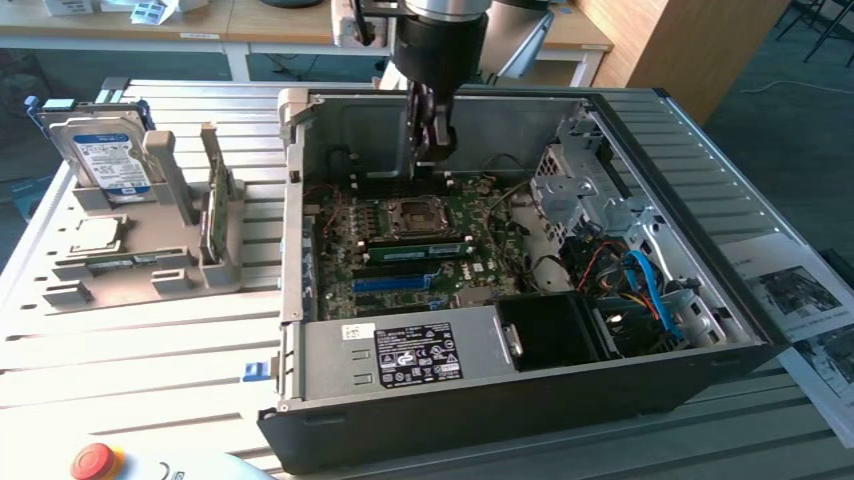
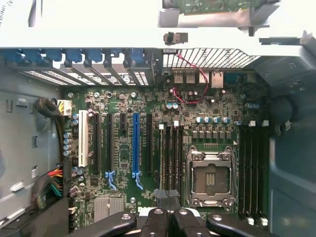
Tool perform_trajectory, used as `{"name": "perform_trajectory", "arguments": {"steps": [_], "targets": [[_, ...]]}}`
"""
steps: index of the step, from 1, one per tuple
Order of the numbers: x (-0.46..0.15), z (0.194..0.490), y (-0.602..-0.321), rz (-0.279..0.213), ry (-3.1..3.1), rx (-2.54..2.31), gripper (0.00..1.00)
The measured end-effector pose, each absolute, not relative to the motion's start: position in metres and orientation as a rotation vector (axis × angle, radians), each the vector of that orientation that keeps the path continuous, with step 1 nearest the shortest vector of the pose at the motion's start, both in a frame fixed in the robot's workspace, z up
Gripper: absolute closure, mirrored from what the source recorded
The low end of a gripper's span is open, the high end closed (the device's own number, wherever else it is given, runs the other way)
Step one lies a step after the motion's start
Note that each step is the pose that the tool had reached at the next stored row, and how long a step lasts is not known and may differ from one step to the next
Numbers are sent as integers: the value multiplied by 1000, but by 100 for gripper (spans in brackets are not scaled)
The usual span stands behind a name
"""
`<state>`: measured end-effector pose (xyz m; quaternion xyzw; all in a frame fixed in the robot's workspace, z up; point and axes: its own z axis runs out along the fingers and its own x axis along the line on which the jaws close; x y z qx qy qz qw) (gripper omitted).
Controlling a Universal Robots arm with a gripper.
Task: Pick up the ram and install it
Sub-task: 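Press down the ram until it locks into place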
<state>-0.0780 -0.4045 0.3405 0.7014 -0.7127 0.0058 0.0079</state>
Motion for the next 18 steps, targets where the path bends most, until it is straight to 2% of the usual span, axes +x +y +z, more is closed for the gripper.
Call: {"name": "perform_trajectory", "arguments": {"steps": [10,18], "targets": [[-78,361,-405,18,-2228,2192,90],[-78,361,-405,18,-2228,2192,90]]}}
